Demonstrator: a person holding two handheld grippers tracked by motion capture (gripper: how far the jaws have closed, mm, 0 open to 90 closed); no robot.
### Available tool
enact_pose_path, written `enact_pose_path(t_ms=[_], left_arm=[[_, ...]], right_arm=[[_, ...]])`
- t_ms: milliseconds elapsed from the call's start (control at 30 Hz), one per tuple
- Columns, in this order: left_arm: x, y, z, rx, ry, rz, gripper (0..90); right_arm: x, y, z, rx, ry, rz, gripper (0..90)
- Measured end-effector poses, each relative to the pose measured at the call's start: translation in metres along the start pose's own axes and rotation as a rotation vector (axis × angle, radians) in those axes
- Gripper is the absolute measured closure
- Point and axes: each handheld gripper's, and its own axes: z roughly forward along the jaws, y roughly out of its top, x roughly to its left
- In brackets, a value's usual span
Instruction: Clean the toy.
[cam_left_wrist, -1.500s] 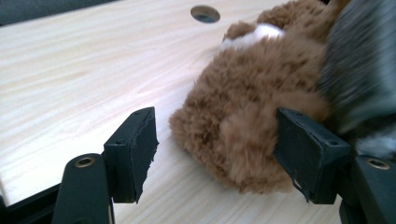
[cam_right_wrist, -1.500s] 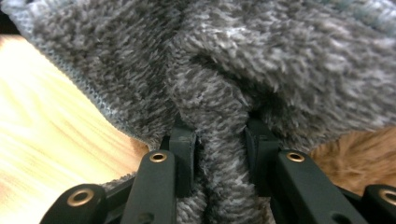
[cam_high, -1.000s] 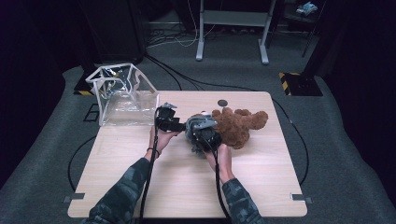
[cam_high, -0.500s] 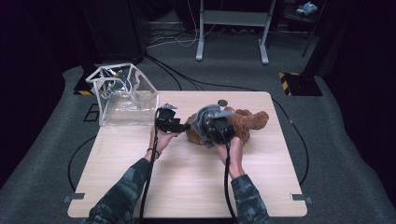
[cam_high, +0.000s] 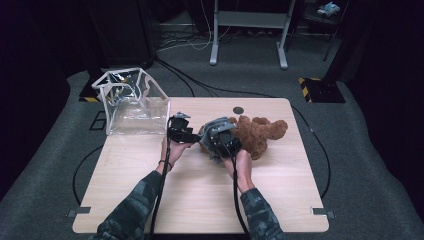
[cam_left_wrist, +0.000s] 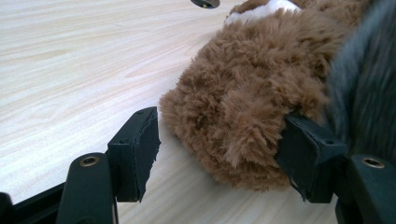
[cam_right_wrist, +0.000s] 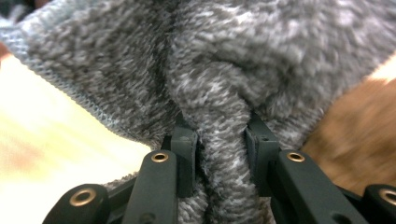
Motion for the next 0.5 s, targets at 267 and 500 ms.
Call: enact_pose_path(t_ms=[267,500], left_arm=[[0.0,0.0,0.0,0.003,0.001,0.002,32.6],[0.001,0.0,0.0,0.012,0.004,0.007,31.2]], right_arm=[[-0.005,-0.021,0.006,0.038,0.047,0.0,70.0],[-0.014,0.009,-0.03,-0.112,-0.019,0.023,69.9]])
